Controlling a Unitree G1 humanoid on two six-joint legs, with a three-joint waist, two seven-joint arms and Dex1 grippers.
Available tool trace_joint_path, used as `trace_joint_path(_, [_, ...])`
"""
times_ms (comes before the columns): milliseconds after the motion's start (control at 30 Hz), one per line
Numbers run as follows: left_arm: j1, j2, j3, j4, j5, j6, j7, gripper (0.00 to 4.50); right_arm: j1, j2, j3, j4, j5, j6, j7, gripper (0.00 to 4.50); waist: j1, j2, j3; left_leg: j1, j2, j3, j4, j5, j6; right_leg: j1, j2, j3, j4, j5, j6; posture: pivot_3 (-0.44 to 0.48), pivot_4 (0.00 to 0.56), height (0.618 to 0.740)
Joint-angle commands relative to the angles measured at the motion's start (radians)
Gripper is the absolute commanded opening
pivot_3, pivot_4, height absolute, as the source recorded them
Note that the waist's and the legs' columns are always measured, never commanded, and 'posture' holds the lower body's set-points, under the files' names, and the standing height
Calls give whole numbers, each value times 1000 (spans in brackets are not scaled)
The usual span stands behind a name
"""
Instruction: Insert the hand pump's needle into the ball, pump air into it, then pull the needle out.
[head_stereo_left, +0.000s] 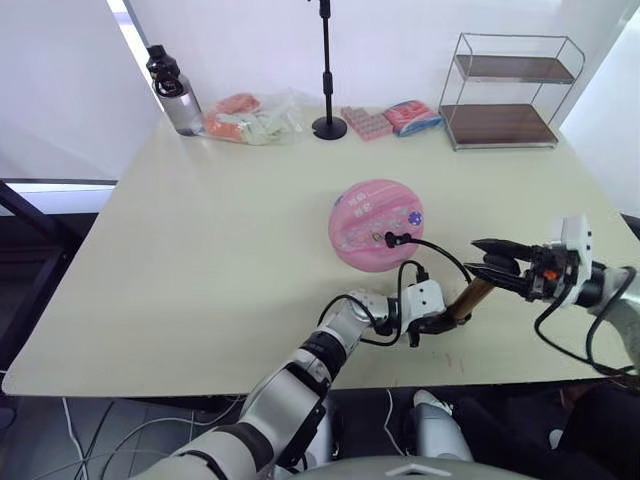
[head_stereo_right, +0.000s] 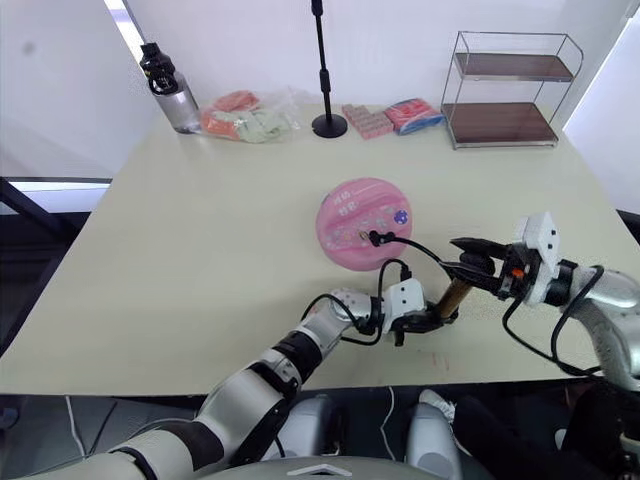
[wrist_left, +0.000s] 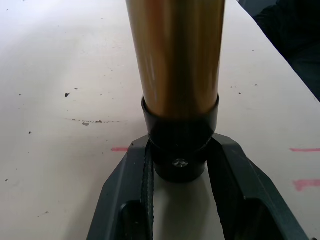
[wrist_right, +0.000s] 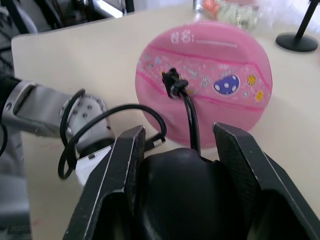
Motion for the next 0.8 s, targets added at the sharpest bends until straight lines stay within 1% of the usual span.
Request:
trace_joint_path(33, [36, 33, -24, 73, 46, 40, 4, 1072, -95, -111, -164, -56, 146, 129, 11, 1648, 3, 5, 3, -1, -1, 0, 0, 0, 0, -1, -1, 0, 0, 0, 0, 0, 150, 740])
trace_joint_path(100, [36, 32, -23, 73, 46, 40, 3, 1072, -129, -147, -197, -52, 183, 175, 10, 1648, 3, 5, 3, -3, -1, -1, -1, 2, 4, -2, -1, -1, -1, 0, 0, 0, 150, 740])
trace_joint_path(267, [36, 30, -23, 74, 46, 39, 1, 1072, -229, -229, -272, -28, 276, 285, 0, 1648, 1, 5, 3, -6, -2, -2, -1, 2, 4, -3, -1, -2, -4, 0, 0, 0, 150, 740])
trace_joint_path(400, [36, 28, -23, 75, 46, 39, 2, 1072, -296, -263, -310, 9, 325, 344, -7, 1648, 2, 4, 3, -12, -4, -2, 0, 3, 4, -8, -2, -2, -3, 0, 0, 0, 150, 740])
trace_joint_path(500, [35, 27, -22, 76, 46, 38, 3, 1072, -329, -257, -328, 24, 361, 375, -30, 1648, 1, 5, 3, -13, -4, -2, 0, 4, 1, -10, -3, -2, -3, 0, 0, 0, 150, 740])
trace_joint_path(567, [35, 27, -21, 77, 46, 38, 4, 1072, -320, -240, -326, 10, 367, 384, -42, 1648, 2, 5, 3, -14, -5, -2, 0, 5, 0, -11, -4, -3, -3, 0, 0, 0, 150, 740])
trace_joint_path(633, [36, 27, -21, 77, 46, 38, 5, 1072, -272, -226, -308, -20, 348, 381, -33, 1648, 1, 5, 3, -14, -5, -2, 0, 5, 0, -11, -4, -3, -4, 0, 0, 0, 150, 740])
trace_joint_path(667, [37, 26, -21, 77, 46, 38, 5, 1072, -232, -193, -291, -39, 341, 372, -36, 1648, 2, 5, 3, -14, -5, -2, 0, 5, 0, -11, -4, -3, -4, 0, 0, 0, 150, 740])
trace_joint_path(733, [37, 24, -21, 78, 46, 38, 6, 1072, -160, -134, -263, -67, 320, 348, -44, 1648, 2, -2, 0, -14, -5, -4, -1, 5, 0, -10, -3, -4, -4, 0, 1, 0, 150, 740])
trace_joint_path(800, [37, 24, -22, 78, 46, 37, 6, 1072, -103, -90, -239, -88, 288, 315, -41, 1648, 1, -2, -1, -14, -5, -4, -1, 5, 0, -9, -2, -4, -4, 1, 2, 0, 150, 740])
